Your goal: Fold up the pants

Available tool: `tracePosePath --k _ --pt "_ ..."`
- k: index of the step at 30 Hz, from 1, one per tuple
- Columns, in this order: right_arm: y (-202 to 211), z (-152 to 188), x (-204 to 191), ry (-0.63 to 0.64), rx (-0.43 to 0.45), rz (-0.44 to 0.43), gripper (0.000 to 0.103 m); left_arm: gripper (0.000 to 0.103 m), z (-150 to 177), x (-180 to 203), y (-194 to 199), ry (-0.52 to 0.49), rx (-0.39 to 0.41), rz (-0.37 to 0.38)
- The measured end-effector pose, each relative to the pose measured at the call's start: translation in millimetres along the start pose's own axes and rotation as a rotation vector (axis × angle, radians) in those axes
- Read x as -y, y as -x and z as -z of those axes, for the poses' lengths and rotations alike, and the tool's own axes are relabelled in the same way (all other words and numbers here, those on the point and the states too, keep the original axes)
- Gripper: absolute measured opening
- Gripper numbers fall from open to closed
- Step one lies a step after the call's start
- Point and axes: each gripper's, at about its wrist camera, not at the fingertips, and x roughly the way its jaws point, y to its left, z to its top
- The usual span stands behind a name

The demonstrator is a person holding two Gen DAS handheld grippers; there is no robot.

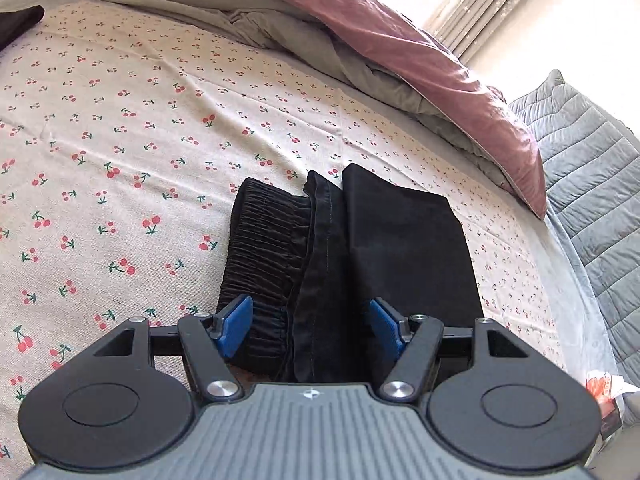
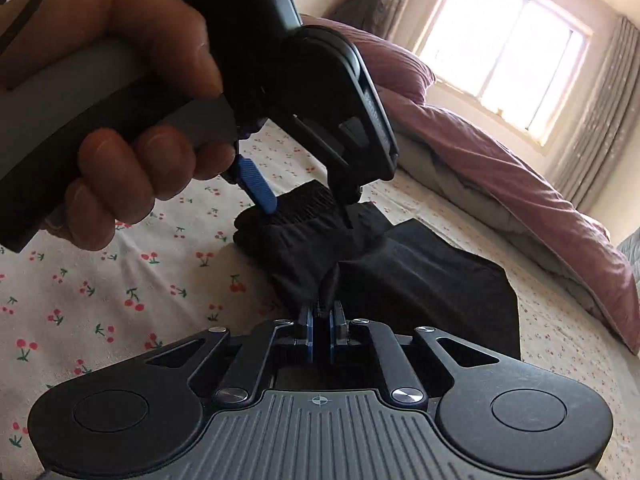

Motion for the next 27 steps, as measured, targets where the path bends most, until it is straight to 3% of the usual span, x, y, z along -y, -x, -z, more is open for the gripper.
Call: tracePosePath --k 6,13,16,18,19,21,27 --pt "18 -6 10 -0.08 0.099 -0.015 0.008 0.071 -3 12 -7 -0.053 -0.029 0.056" --pt "36 -7 -16 -0.01 0.155 -0.06 0.008 0.067 -22 -2 -32 0.028 -0.07 0.093" --pt "39 -8 -21 -0.003 0.167 -0.063 0.008 0.049 -27 -4 -35 0.013 -0.071 0.063" --pt "37 -10 -24 -0.008 0.167 -0.059 0.008 0.02 -28 -3 -29 -0.009 -0.053 0.048" --pt "35 -10 -24 -0.01 0.164 -0.061 0.008 0.015 -29 -1 -26 -0.038 -0.041 0.041" --pt "32 -12 -27 -0.017 0.166 -0.066 0.008 0.01 -30 4 -23 -0.1 -0.022 0.026" --pt "23 -18 -34 -0.038 0.173 -0.071 0.008 0.006 -32 6 -21 -0.212 0.013 -0.024"
